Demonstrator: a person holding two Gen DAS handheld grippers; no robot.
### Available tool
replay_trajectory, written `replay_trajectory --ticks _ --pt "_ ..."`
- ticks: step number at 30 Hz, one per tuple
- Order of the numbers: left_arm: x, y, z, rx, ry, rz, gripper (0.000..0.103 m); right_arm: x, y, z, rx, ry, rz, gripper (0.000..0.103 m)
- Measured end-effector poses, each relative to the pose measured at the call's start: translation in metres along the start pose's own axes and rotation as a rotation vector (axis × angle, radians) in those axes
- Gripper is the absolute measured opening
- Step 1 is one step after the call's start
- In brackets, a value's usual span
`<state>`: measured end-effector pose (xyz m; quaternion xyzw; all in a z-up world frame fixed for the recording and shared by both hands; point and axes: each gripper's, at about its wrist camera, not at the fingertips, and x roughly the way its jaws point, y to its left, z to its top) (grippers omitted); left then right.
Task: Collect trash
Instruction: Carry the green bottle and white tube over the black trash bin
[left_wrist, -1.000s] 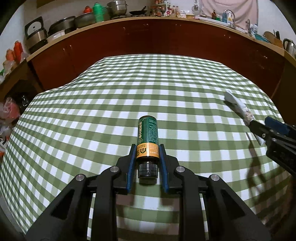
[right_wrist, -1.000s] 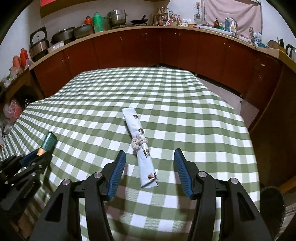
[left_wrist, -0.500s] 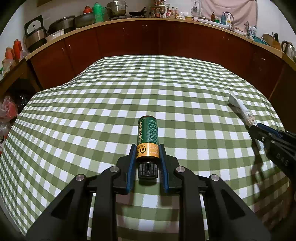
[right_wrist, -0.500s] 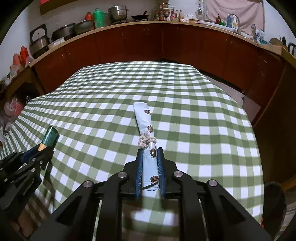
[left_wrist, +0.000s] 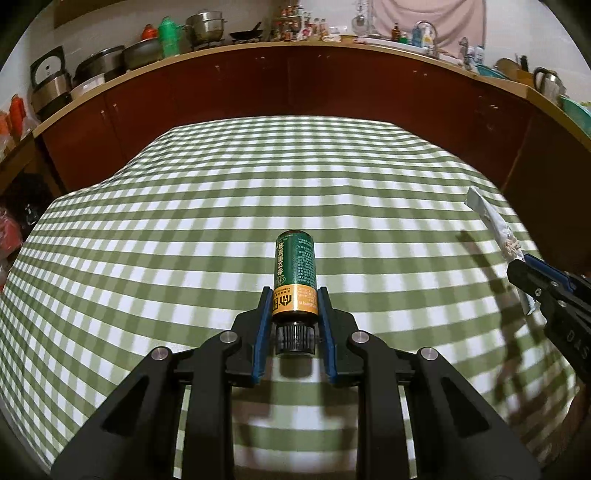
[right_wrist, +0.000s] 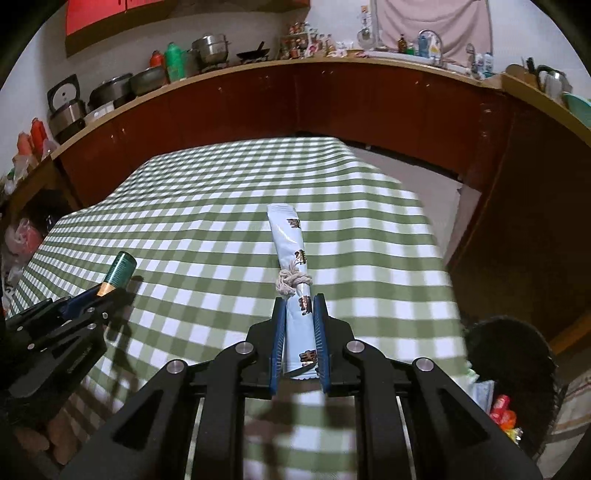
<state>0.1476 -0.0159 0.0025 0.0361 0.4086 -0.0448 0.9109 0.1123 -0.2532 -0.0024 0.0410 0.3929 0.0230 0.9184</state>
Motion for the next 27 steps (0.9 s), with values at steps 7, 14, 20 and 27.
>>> replay_trajectory --ticks 7,14,20,27 --pt "-0.015 -0.039 -0.005 0.050 -0.013 -0.056 0.023 -0.027 -0.027 -0.013 0.052 -0.037 -0.034 0.016" --pt "-0.029 -0.085 -0.010 0.110 -0.031 -0.112 0.023 -0.050 -0.061 -0.028 0.110 -0.065 -0.073 0.016" --pt "-0.041 -0.124 -0.016 0.165 -0.043 -0.153 0.023 -0.066 -0.088 -0.042 0.152 -0.083 -0.115 0.016" --pt "-0.049 -0.167 -0.024 0.224 -0.046 -0.194 0.023 -0.080 -0.119 -0.060 0.201 -0.087 -0.162 0.016"
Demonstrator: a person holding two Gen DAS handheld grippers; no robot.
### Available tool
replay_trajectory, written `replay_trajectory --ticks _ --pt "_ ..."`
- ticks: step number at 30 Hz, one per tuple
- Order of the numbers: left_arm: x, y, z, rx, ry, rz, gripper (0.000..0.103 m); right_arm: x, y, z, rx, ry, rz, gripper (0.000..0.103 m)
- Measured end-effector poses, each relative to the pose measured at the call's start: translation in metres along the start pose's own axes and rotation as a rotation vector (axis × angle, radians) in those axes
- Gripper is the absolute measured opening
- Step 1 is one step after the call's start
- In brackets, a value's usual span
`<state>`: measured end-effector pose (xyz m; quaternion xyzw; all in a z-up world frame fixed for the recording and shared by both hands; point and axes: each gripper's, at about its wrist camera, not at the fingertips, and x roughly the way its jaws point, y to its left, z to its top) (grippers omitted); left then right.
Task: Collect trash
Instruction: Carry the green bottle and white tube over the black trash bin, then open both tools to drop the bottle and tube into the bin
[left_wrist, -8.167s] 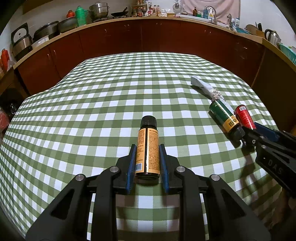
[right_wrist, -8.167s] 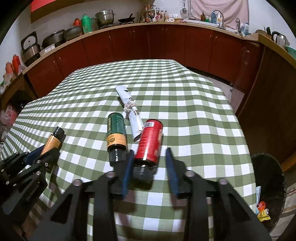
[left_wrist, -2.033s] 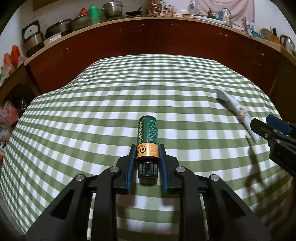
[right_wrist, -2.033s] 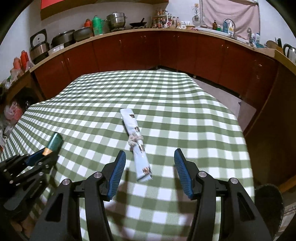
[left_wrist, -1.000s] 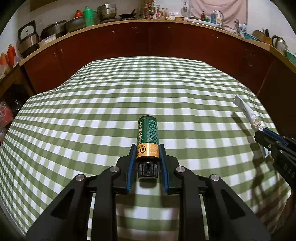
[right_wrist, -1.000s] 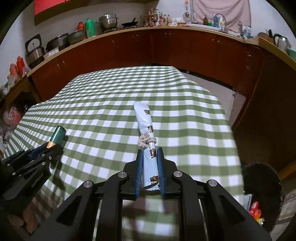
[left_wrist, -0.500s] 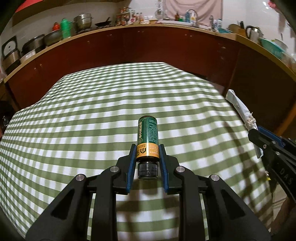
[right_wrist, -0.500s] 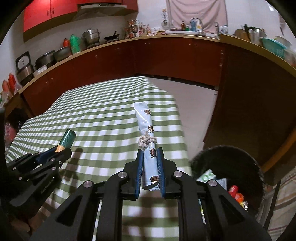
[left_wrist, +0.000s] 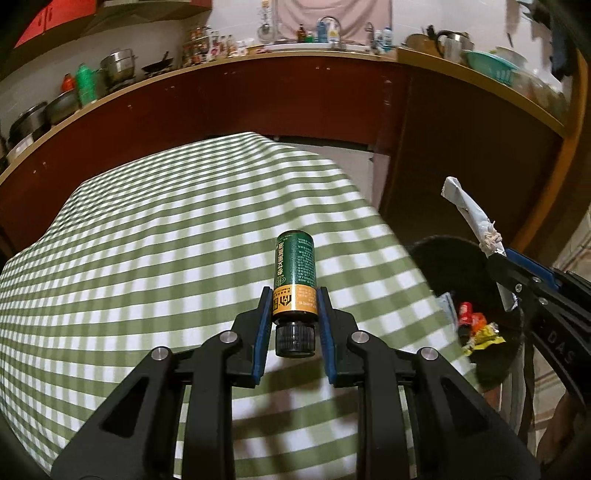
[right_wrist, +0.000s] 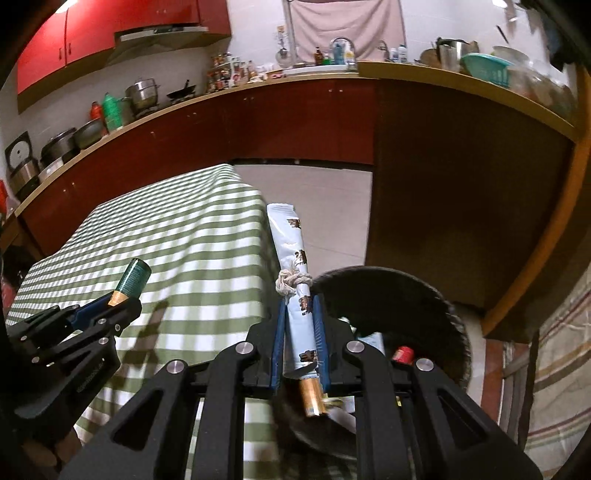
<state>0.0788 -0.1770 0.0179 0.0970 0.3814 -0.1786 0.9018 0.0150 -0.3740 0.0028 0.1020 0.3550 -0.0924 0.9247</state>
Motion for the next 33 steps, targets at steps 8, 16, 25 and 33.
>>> replay_trajectory --ticks 8,16,25,33 --pt "0.003 -0.037 0.003 0.058 -0.005 -0.040 0.023 -0.007 -0.027 -0.009 0.044 -0.004 -0.036 0.016" --pt "0.006 -0.069 -0.001 0.104 -0.007 -0.065 0.023 -0.011 -0.051 -0.018 0.085 0.004 -0.069 0.016" --pt "0.013 -0.087 -0.003 0.127 0.001 -0.075 0.023 -0.009 -0.069 -0.025 0.112 0.014 -0.087 0.016" --pt "0.018 -0.097 -0.001 0.140 0.007 -0.083 0.023 -0.006 -0.072 -0.025 0.120 0.017 -0.095 0.016"
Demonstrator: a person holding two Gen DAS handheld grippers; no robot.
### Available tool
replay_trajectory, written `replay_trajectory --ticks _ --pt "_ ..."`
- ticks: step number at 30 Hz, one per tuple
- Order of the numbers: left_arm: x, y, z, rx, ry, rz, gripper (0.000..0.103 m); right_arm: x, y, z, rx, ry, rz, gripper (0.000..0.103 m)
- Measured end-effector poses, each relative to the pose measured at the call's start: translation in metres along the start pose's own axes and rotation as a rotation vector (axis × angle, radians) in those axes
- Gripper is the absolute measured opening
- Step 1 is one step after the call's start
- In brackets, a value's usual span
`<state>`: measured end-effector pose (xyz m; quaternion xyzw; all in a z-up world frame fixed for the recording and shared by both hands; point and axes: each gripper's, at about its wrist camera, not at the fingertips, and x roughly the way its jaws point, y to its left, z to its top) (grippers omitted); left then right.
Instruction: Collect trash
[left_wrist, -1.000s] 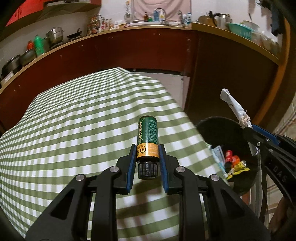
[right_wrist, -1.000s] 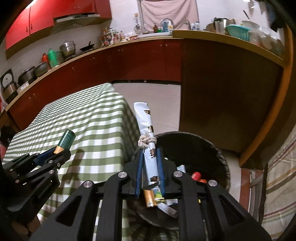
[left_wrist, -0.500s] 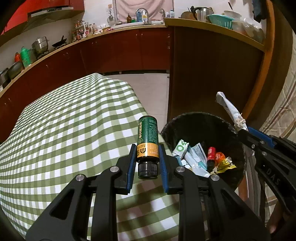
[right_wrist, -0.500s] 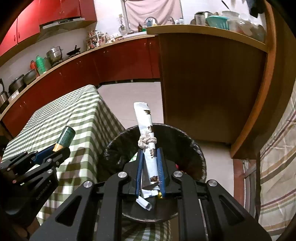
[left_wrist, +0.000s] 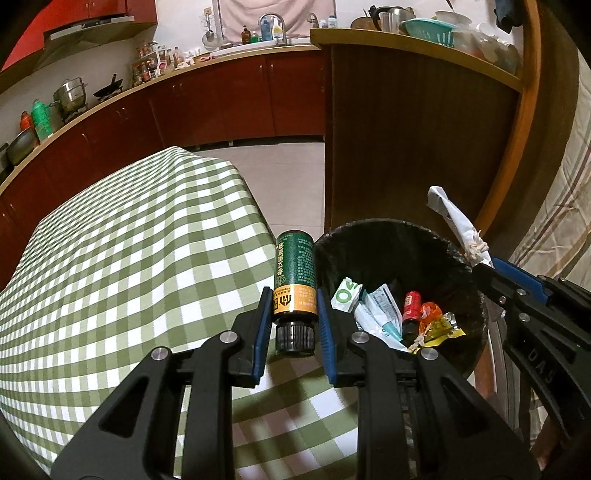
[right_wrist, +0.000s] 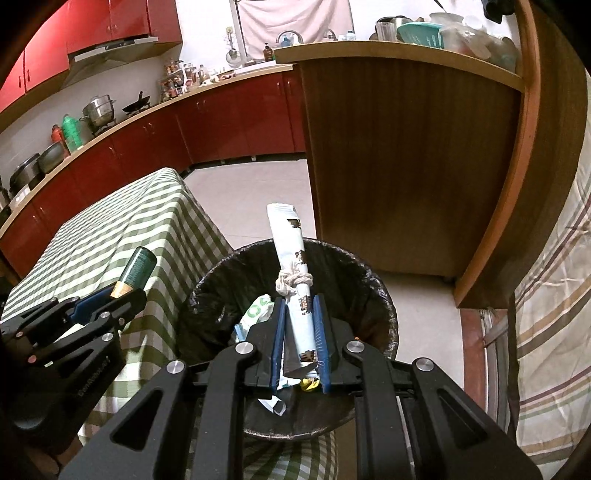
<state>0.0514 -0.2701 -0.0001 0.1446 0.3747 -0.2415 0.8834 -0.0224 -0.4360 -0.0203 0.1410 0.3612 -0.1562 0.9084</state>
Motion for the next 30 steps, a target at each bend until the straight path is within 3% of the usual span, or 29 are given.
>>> replay_trajectory --ticks 12,14,17,20,30 --pt "0.005 -0.012 0.008 0.016 -0.005 -0.014 0.024 0.014 -0.005 0.001 0.010 0.009 -0.016 0.017" --pt "0.005 -0.014 0.008 0.020 -0.008 -0.015 0.024 0.017 -0.006 0.001 0.014 0.016 -0.017 0.026" --pt "0.007 -0.013 0.008 0.015 -0.004 -0.015 0.031 0.016 -0.007 0.002 0.017 0.006 -0.030 0.039" --pt "0.006 -0.011 0.007 0.010 -0.012 -0.007 0.040 0.015 -0.009 0.002 0.017 0.000 -0.036 0.040" --pt "0.005 -0.010 0.008 0.005 -0.022 -0.003 0.049 0.011 -0.008 0.004 0.012 -0.014 -0.043 0.043"
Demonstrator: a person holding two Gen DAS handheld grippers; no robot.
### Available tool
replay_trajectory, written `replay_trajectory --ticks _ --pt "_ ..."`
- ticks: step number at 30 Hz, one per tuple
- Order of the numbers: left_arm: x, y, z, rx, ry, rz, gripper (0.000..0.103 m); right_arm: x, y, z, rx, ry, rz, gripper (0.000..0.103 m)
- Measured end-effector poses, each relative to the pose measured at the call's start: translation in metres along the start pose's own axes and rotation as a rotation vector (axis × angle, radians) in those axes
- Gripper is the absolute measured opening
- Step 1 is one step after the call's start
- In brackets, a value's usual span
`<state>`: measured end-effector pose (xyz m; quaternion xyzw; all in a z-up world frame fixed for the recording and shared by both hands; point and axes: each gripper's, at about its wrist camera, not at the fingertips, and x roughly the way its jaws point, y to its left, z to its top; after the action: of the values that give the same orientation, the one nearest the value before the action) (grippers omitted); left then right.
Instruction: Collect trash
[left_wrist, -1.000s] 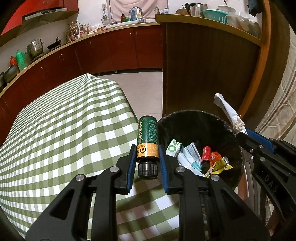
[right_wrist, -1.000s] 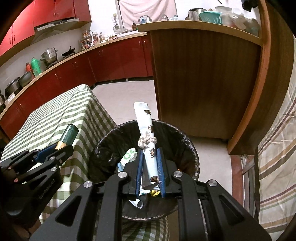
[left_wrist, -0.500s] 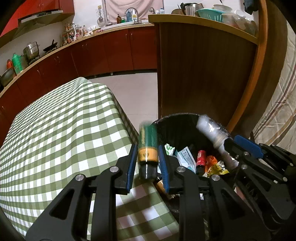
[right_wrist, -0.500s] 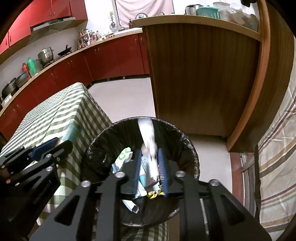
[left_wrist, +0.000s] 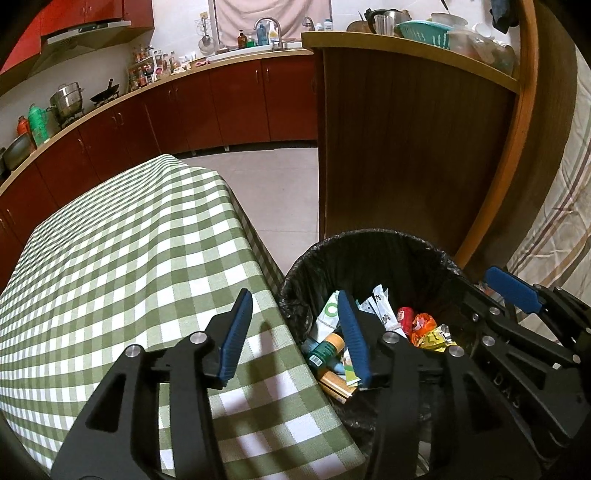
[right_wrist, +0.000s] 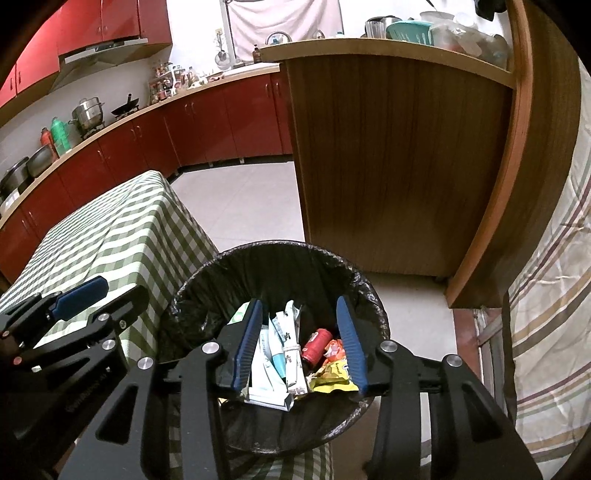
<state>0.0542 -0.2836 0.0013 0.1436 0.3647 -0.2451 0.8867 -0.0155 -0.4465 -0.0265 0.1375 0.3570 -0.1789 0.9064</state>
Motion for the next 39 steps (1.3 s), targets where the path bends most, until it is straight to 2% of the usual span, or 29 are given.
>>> replay_trajectory --ticks 6,21,28,35,39 --pt "-0.006 0.005 0.000 -0.009 -0.010 0.006 0.052 -0.004 0.003 0.001 -0.010 -0.009 -0.008 0.044" --pt "-0.032 0.036 -0.009 -0.058 -0.044 0.026 0.063 -0.028 0.021 0.001 -0.049 -0.058 -0.021 0.058" --pt "-0.049 0.050 -0.021 -0.068 -0.053 0.041 0.065 -0.042 0.035 -0.005 -0.083 -0.076 -0.015 0.061" --pt "-0.067 0.061 -0.033 -0.085 -0.072 0.063 0.072 -0.057 0.045 -0.011 -0.097 -0.100 -0.011 0.065" --pt "-0.078 0.065 -0.036 -0.089 -0.094 0.080 0.079 -0.067 0.050 -0.013 -0.107 -0.117 -0.013 0.068"
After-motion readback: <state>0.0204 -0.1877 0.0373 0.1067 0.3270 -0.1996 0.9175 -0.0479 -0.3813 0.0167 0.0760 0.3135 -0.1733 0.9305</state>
